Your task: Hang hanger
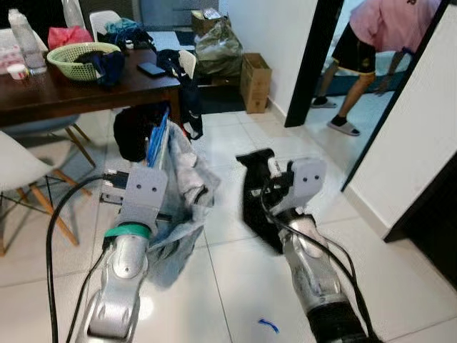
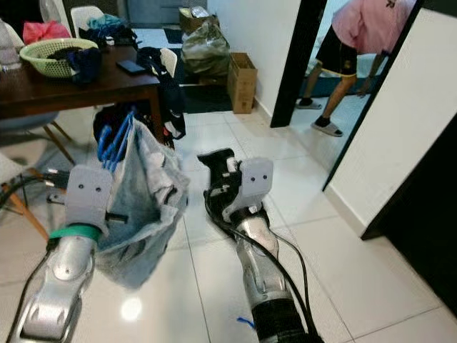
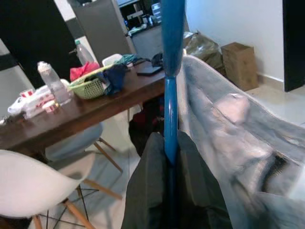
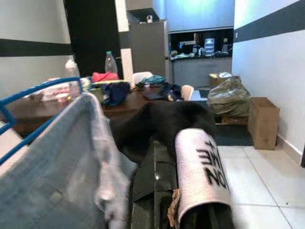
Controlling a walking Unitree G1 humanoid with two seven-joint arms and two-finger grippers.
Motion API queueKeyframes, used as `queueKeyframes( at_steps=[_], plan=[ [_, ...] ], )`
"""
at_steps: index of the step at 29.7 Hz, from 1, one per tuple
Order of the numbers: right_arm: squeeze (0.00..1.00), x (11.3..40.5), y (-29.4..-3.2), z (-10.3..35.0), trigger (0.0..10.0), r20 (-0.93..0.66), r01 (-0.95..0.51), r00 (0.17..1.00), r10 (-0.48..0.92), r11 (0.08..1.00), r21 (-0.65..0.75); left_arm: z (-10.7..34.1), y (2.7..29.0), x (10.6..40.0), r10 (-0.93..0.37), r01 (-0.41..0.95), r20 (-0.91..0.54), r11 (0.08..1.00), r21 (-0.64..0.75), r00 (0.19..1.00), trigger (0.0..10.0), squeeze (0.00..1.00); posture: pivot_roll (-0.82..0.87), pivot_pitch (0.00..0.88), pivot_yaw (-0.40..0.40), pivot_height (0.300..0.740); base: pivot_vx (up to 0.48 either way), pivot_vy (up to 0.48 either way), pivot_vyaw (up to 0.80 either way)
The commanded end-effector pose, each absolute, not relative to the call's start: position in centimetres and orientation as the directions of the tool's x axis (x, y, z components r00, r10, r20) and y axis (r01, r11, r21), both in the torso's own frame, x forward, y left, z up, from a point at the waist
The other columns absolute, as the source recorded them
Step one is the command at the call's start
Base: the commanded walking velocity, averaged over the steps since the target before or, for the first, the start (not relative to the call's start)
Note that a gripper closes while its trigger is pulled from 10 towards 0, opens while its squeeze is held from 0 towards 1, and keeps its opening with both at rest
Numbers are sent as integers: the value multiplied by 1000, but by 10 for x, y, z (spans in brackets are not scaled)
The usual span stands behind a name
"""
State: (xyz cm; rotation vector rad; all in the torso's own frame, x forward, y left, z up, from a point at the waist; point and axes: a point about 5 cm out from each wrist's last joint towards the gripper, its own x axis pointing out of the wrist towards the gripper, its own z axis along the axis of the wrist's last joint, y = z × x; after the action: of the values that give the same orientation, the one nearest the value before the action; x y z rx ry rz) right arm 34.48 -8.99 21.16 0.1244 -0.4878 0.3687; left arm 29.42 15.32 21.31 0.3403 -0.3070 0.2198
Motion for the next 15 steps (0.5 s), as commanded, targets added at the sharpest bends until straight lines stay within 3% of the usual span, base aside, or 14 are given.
queueKeyframes(
  at_steps=[1, 3, 10, 12, 13, 15],
  plan=[
    [0, 344, -88, 226, 10000, 533, -389, 784, 317, 921, 24, 211, 159, 288, 186, -291, 339, 912, 291, 922, 10000, 0, 33, 44, 25, 740, 454, 0, 0],
    [0, 343, -85, 239, 10000, 569, -402, 756, 324, 916, 12, 176, 174, 281, 258, -302, 189, 916, 263, 947, 10000, 0, 40, 45, 19, 740, 454, 0, 0],
    [0, 343, -85, 243, 10000, 580, -416, 741, 339, 909, 1, 106, 196, 259, 321, -296, -19, 894, 336, 947, 10000, 0, 58, 55, 1, 740, 454, 0, 0],
    [0, 344, -85, 241, 10000, 572, -418, 745, 344, 908, -2, 89, 201, 252, 331, -287, -73, 894, 345, 941, 10000, 0, 60, 58, -3, 740, 454, 0, 0],
    [0, 344, -86, 236, 10000, 556, -418, 754, 348, 909, -2, 48, 210, 234, 336, -238, -210, 892, 385, 918, 10000, 0, 62, 61, -10, 740, 454, 0, 0],
    [0, 345, -87, 235, 10000, 552, -417, 758, 348, 909, -2, 32, 213, 225, 339, -216, -272, 892, 396, 901, 10000, 0, 62, 61, -10, 740, 454, 0, 0]
  ],
)
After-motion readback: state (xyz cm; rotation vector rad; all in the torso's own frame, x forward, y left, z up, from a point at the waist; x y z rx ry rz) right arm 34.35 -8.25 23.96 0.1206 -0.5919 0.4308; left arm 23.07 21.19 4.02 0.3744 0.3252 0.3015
